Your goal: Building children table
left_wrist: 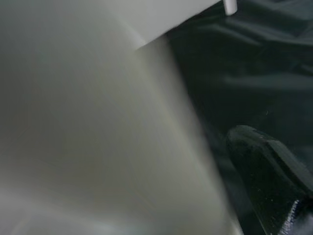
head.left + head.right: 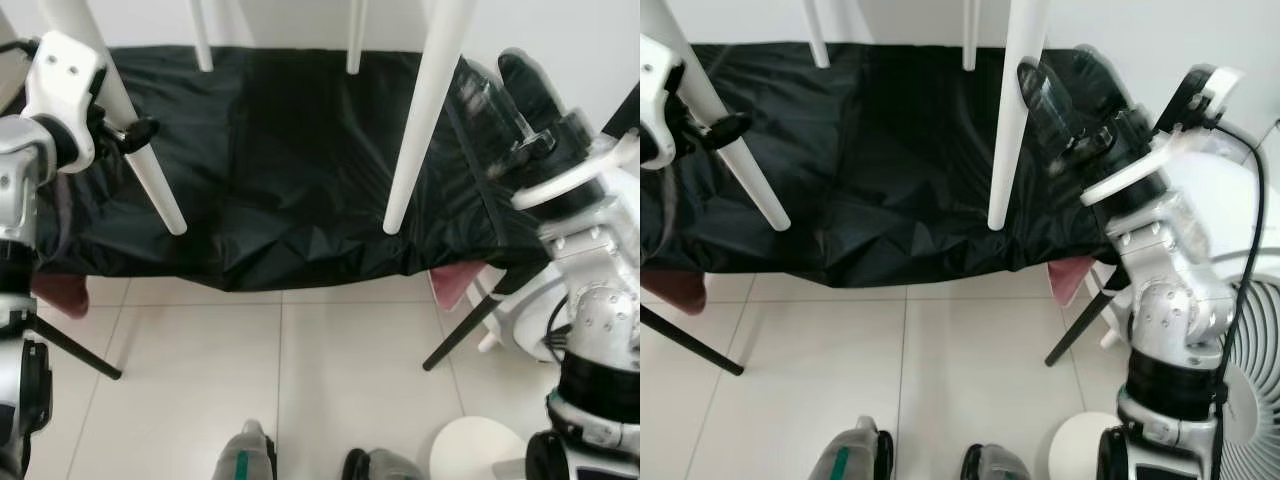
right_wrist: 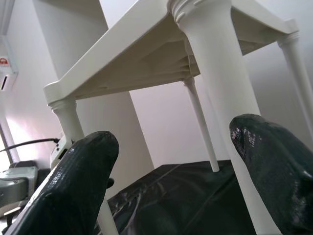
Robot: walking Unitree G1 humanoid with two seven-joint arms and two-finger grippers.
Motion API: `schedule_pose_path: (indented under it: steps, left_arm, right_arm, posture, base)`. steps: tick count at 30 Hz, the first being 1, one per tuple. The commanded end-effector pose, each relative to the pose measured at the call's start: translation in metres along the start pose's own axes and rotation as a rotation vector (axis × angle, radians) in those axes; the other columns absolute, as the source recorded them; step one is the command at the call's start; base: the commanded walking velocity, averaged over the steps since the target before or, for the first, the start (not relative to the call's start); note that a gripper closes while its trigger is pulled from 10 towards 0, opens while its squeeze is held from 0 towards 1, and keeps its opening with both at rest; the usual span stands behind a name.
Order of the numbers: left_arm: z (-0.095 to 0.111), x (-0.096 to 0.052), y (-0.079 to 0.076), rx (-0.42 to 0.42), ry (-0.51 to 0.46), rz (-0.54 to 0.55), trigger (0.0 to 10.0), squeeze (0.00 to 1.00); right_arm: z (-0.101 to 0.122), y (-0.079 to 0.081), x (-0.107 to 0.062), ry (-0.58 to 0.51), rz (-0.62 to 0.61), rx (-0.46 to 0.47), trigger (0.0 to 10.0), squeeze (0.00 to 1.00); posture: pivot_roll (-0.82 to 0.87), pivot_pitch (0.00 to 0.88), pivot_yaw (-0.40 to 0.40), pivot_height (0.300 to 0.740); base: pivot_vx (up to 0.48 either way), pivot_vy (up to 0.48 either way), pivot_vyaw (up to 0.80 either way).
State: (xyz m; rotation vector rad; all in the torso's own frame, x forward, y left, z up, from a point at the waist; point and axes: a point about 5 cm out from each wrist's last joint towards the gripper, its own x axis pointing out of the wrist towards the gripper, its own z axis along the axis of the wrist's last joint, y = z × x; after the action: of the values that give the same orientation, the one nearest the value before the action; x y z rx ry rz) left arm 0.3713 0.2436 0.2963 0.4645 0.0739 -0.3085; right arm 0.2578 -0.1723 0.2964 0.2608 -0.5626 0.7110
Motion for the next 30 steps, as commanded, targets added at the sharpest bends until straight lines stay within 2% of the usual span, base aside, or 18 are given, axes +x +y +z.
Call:
schedule_pose_path:
  steps: [1,5,7,9,11,12,13,18,21,23,24,25,30]
  left_arm:
    - [-0.004,0.008,-0.003,0.014,0.017,0.028,10.0,0.00]
    - [0.001,0.019,-0.012,-0.002,0.003,-0.004,10.0,0.00]
    - [0.003,0.020,-0.016,-0.010,-0.006,-0.025,10.0,0.00]
    - [0.004,0.011,-0.022,-0.037,-0.031,-0.071,10.0,0.00]
    - [0.004,0.011,-0.022,-0.037,-0.031,-0.071,10.0,0.00]
    - [0.003,0.000,-0.024,-0.062,-0.049,-0.106,10.0,0.00]
    - [0.003,0.000,-0.024,-0.062,-0.049,-0.106,10.0,0.00]
    - [-0.005,-0.033,-0.029,-0.083,-0.108,-0.172,10.0,0.00]
    - [-0.010,-0.040,-0.030,-0.114,-0.105,-0.177,10.0,0.00]
    - [-0.026,-0.055,-0.031,-0.148,-0.076,-0.182,10.0,0.00]
    - [-0.026,-0.055,-0.031,-0.148,-0.076,-0.182,10.0,0.00]
    - [-0.033,-0.063,-0.032,-0.147,-0.059,-0.169,10.0,0.00]
    - [-0.043,-0.074,-0.031,-0.173,-0.034,-0.110,10.0,0.00]
  right_arm:
    - [0.006,0.006,-0.002,-0.005,0.009,-0.026,10.0,0.00]
    - [0.007,0.004,-0.009,-0.024,-0.089,-0.039,10.0,0.00]
    - [0.007,0.004,-0.010,-0.027,-0.105,-0.038,10.0,0.00]
    - [0.006,0.004,-0.014,-0.013,-0.119,-0.040,10.0,0.00]
    - [0.006,0.004,-0.014,-0.013,-0.119,-0.040,10.0,0.00]
    - [0.005,0.004,-0.018,0.012,-0.117,-0.035,10.0,0.00]
    - [0.005,0.004,-0.018,0.012,-0.117,-0.035,10.0,0.00]
    - [-0.006,0.006,-0.023,0.086,-0.075,-0.006,10.0,0.00]
    - [-0.010,0.006,-0.023,0.104,-0.060,0.007,10.0,0.00]
    - [-0.021,0.008,-0.025,0.158,-0.012,0.036,10.0,0.00]
    - [-0.021,0.008,-0.025,0.158,-0.012,0.036,10.0,0.00]
    - [-0.027,0.009,-0.026,0.191,0.023,0.045,10.0,0.00]
    - [-0.037,0.011,-0.029,0.244,0.078,0.067,10.0,0.00]
  posture:
    - [0.02,0.103,0.097,0.740]
    - [0.00,0.119,0.112,0.740]
    - [-0.01,0.120,0.115,0.740]
    - [0.00,0.120,0.108,0.740]
    - [0.00,0.120,0.108,0.740]
    - [0.01,0.116,0.089,0.740]
    - [0.01,0.116,0.089,0.740]
    - [0.04,0.114,0.055,0.740]
    - [0.06,0.114,0.028,0.740]
    - [0.07,0.113,-0.002,0.740]
    - [0.07,0.113,-0.002,0.740]
    - [0.07,0.113,-0.007,0.740]
    - [0.09,0.111,-0.034,0.740]
  base:
    - [0.000,0.000,0.00]
    - [0.000,0.000,0.00]
    - [0.000,0.000,0.00]
    - [0.000,0.000,0.00]
    - [0.000,0.000,0.00]
    - [0.000,0.000,0.00]
    - [0.000,0.000,0.00]
    - [0.000,0.000,0.00]
    - [0.000,0.000,0.00]
    - [0.000,0.000,0.00]
    - [0.000,0.000,0.00]
    - [0.000,0.000,0.00]
    - [0.000,0.000,0.00]
